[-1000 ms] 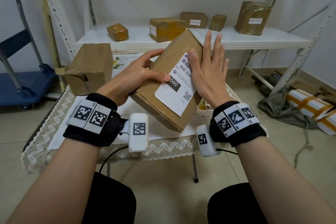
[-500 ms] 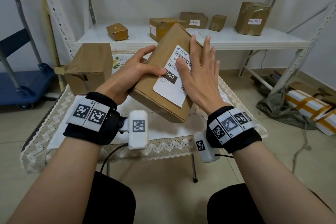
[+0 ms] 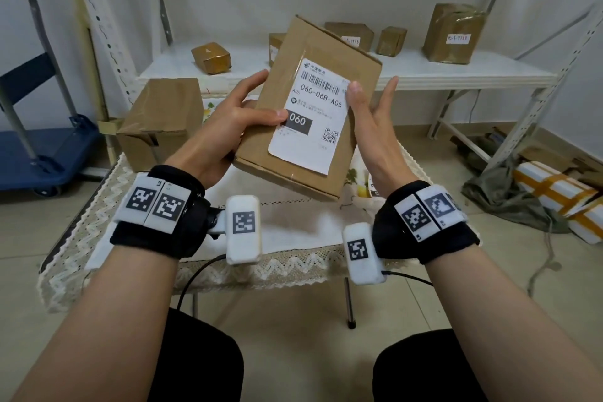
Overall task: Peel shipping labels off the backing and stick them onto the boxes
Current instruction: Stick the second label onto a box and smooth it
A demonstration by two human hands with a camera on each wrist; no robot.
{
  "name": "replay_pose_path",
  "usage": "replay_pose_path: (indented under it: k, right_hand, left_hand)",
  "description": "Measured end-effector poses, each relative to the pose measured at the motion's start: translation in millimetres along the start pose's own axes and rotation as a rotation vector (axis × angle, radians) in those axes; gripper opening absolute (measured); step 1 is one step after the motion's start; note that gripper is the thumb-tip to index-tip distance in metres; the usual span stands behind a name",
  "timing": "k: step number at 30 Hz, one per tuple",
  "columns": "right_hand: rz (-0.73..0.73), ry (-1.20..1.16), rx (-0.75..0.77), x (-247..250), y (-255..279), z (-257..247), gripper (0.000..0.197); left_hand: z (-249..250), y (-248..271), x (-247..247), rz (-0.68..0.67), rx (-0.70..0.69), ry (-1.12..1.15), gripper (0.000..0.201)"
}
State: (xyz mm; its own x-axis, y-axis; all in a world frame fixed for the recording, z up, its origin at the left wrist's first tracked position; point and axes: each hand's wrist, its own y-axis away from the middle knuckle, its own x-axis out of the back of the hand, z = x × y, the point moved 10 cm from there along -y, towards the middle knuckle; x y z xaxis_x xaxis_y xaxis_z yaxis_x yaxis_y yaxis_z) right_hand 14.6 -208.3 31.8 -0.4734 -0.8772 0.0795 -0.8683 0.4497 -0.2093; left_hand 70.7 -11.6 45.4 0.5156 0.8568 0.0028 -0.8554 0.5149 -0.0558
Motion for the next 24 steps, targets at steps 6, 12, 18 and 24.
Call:
replay_pose_path:
  k: [6, 12, 18, 24]
  right_hand:
    - [-0.032, -0.233, -0.125, -8.9, -2.2, 13.5, 0.081]
    - [0.029, -0.240, -0.100, -5.6, 4.7, 4.3, 0.051]
    - [0.055, -0.205, -0.031, -13.1, 10.6, -4.2, 0.063]
    - [0.102, -0.375, -0.060, -7.9, 8.1, -4.4, 0.064]
  left_hand:
    - [-1.3, -4.4, -2.2, 0.022, -0.026, 0.008, 0.079]
    - [17.6, -3.9, -9.6, 0.156, -0.170, -0.515, 0.083]
    - [28.4, -6.1, -48.9, 0.180, -0.369, -1.032, 0.082]
    - [11.2, -10.2, -64.3, 0.133, -0.375, -1.163, 0.100]
